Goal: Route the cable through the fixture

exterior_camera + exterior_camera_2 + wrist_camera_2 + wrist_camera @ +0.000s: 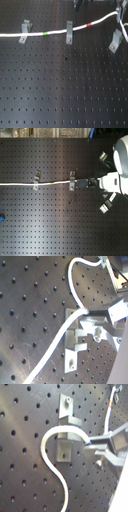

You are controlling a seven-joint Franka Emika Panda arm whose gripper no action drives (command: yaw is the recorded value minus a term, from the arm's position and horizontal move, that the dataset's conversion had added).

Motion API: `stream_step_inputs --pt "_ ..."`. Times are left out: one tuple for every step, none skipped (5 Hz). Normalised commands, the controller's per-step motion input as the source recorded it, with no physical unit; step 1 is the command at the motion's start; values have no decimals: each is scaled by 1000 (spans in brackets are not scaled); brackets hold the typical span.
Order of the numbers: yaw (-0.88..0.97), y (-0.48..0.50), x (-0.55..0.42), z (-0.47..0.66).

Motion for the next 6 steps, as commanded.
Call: stream_step_inputs --pt "160 189 -89 279" --pt "0 -1 -116 2" --pt "-360 68 -307 93" --pt "-226 110 -221 2" --pt "0 11 -1 0" --pt "280 247 62 -3"
